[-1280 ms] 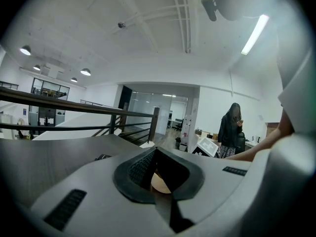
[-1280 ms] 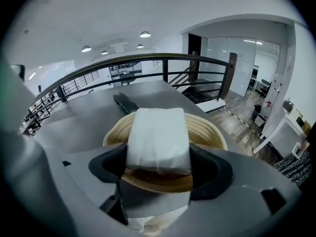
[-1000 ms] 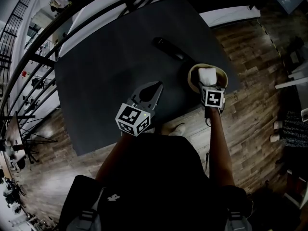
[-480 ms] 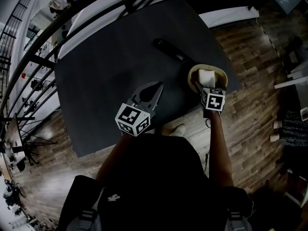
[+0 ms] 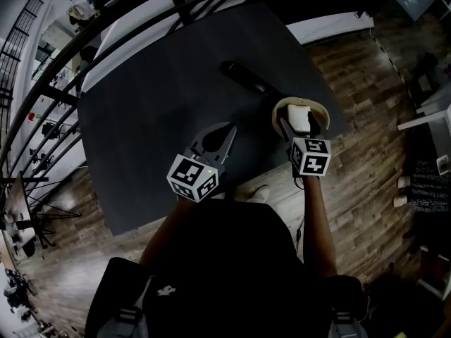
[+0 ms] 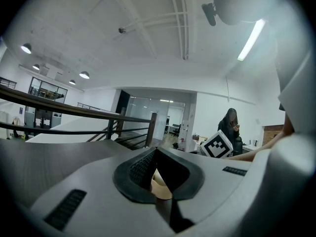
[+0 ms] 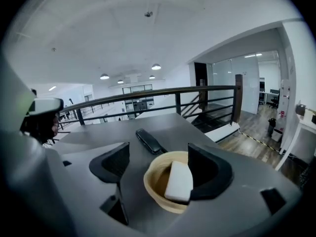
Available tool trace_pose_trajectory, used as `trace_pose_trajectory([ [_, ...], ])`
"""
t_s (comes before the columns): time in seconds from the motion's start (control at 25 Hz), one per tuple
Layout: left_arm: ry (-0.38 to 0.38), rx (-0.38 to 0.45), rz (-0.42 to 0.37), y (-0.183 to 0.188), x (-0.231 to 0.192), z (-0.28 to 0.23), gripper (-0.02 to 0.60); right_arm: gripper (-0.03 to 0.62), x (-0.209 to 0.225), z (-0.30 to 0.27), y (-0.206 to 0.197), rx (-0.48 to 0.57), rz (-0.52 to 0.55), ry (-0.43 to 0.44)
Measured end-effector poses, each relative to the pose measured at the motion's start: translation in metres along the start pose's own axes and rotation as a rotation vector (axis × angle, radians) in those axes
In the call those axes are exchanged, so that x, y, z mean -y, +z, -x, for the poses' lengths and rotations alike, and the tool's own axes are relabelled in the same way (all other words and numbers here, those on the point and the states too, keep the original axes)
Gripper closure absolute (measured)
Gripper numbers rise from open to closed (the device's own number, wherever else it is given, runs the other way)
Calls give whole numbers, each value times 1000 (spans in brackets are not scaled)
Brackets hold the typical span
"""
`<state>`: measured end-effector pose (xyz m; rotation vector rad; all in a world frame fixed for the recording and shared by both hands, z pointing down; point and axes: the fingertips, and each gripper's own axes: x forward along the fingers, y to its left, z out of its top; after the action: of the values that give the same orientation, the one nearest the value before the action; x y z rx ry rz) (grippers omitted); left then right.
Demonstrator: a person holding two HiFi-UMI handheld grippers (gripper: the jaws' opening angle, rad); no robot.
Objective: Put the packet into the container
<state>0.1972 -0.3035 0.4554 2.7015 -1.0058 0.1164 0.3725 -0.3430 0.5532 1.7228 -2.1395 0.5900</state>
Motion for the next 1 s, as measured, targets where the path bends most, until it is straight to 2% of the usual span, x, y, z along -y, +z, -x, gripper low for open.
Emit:
trace_pose_trajectory([
  [0.08,-7,11,1,2,1,0,577,245,-8,9,14,56,-2,18],
  [0.28,-13,17,-1,3,3,1,577,412,-35,33,46,150,7,64],
  [0.44,-18,15,-3,4,5,4,577,568,-43,48,62,210,43,55],
  [0.48,-18,15,-3,4,5,4,577,591,-46,50,65,223,50,60],
  [0.76,-20,15,-7,3,7,5,577,591,-63,62,78,274,62,119],
  [1.0,-19,13,-11,3,5,6,577,591,-65,62,76,277,62,129],
])
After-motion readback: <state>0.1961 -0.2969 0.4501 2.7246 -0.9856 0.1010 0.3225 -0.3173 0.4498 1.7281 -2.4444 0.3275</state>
